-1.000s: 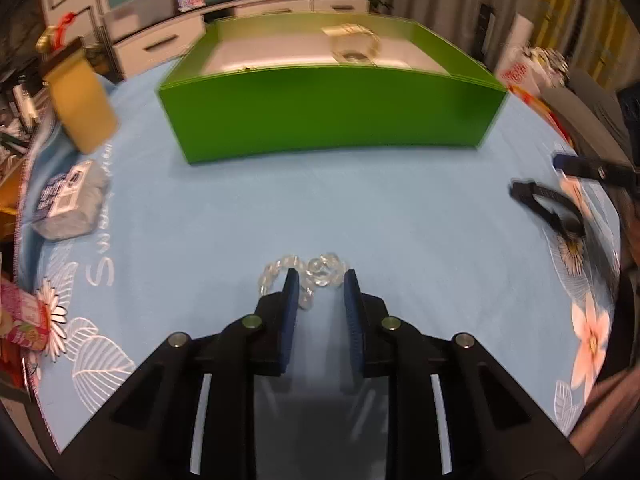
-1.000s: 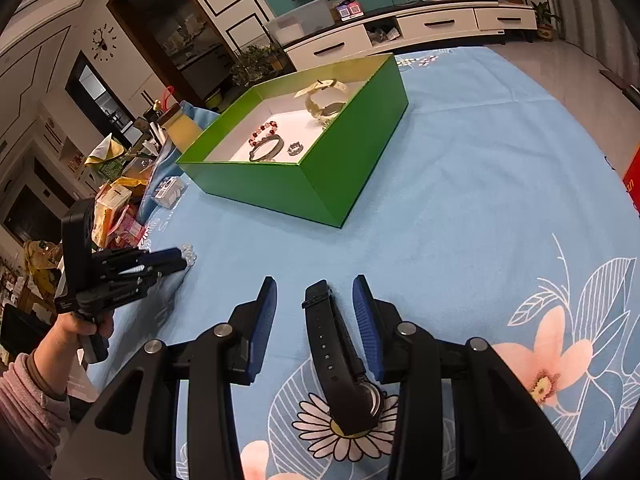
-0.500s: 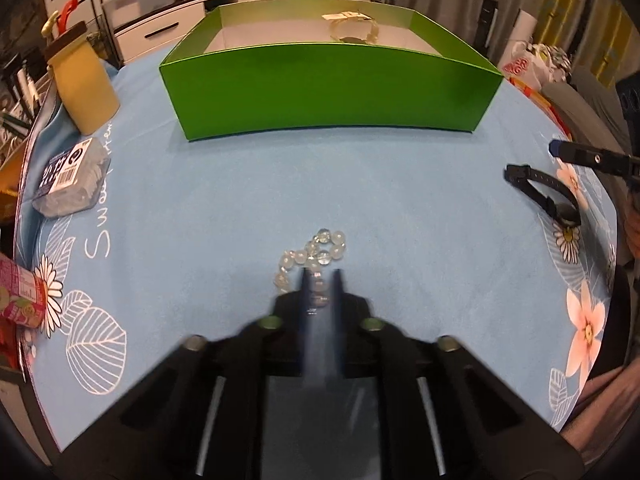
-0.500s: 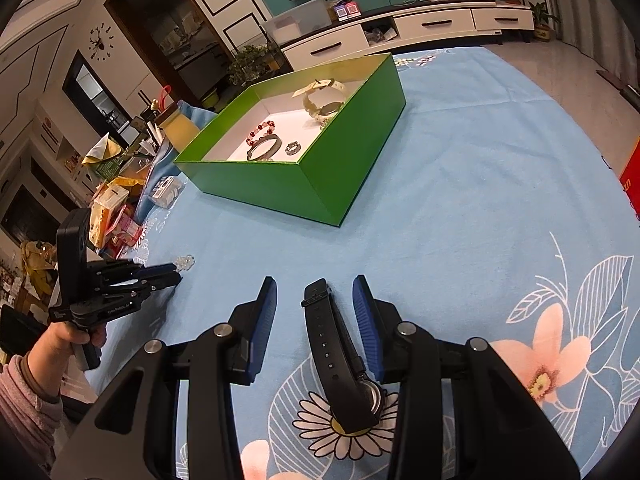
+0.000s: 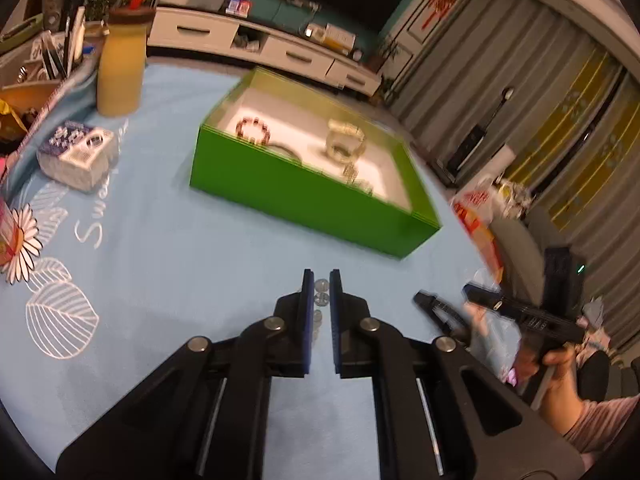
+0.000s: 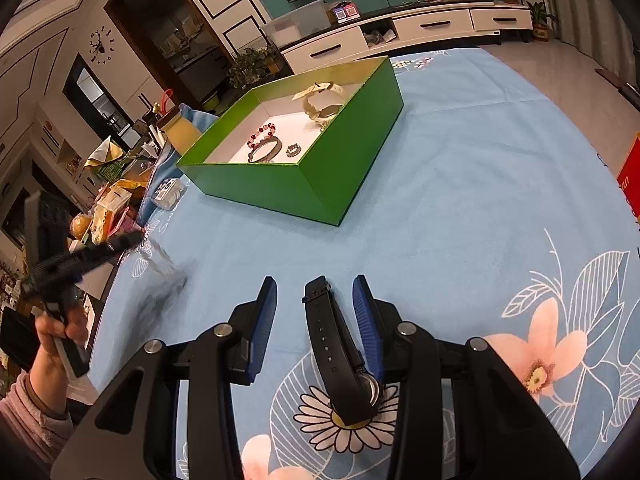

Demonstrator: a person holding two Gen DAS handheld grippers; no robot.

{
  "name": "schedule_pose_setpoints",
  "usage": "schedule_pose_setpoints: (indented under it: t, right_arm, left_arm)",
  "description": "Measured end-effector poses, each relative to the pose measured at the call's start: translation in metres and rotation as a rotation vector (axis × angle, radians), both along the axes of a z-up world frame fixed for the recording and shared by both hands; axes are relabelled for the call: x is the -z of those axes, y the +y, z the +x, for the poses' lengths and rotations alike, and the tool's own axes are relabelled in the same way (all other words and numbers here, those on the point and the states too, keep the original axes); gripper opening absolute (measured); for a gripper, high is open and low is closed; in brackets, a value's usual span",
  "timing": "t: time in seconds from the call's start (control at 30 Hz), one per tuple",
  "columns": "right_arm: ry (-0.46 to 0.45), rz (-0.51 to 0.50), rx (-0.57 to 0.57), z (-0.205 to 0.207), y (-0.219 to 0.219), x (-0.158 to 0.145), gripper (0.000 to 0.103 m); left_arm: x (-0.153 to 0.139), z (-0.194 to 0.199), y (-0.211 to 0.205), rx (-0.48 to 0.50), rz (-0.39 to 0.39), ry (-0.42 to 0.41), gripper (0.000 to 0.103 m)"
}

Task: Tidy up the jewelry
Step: 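Grasp the black watch strap with the right tool while the left tool holds the crystal bracelet, then carry the black watch and crystal bracelet over the green box with both tools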

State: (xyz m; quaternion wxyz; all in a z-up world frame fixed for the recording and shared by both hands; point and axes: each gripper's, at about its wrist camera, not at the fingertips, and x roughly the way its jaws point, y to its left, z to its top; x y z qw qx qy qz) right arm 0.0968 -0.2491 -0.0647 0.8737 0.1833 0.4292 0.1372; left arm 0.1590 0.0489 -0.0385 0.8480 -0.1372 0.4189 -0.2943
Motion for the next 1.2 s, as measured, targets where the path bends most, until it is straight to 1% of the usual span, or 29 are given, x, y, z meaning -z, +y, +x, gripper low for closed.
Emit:
schedule_pose_setpoints:
  t: [0.07,0.2,0.37,0.6,0.77,0.87,0.9,0.93,1.0,1.07,1.2]
  right_arm:
    - [0.004,0.000,-0.002,-0.001,0.000,0.001,0.040]
    - [0.010,0.004,-0.005,-0.004,-0.003,0.002,0.040]
    - [0.022,0.000,-0.013,-0.009,-0.006,0.005,0.040]
    - [0.037,-0.023,-0.045,-0.015,-0.001,0.012,0.040]
    - [0.031,-0.094,-0.085,-0.017,0.012,0.017,0.040]
    - [0.015,-0.169,-0.101,-0.019,0.021,0.017,0.040]
    - [0.007,-0.194,-0.108,-0.020,0.024,0.017,0.035]
    - [-0.002,-0.220,-0.116,-0.021,0.028,0.018,0.022]
    - [-0.015,-0.252,-0.120,-0.021,0.031,0.018,0.017]
    - [-0.028,-0.252,-0.118,-0.022,0.032,0.015,0.016]
    - [-0.053,-0.207,-0.107,-0.022,0.028,0.007,0.016]
  left_arm:
    - [-0.007,-0.002,0.001,-0.007,-0.030,-0.010,0.007]
    - [-0.011,-0.005,0.002,-0.020,-0.051,-0.006,0.007]
    - [-0.008,-0.006,-0.001,-0.036,-0.074,0.009,0.007]
    - [0.002,-0.010,-0.007,-0.048,-0.076,0.046,0.007]
    - [0.005,-0.014,-0.008,-0.051,-0.081,0.060,0.007]
    - [0.006,-0.016,-0.008,-0.052,-0.081,0.064,0.007]
    - [0.006,-0.016,-0.008,-0.052,-0.082,0.065,0.007]
    - [0.006,-0.015,-0.008,-0.052,-0.082,0.066,0.007]
    - [0.006,-0.015,-0.008,-0.053,-0.080,0.066,0.007]
    - [0.007,-0.016,-0.008,-0.055,-0.076,0.066,0.007]
    - [0.008,-0.017,-0.008,-0.058,-0.070,0.064,0.007]
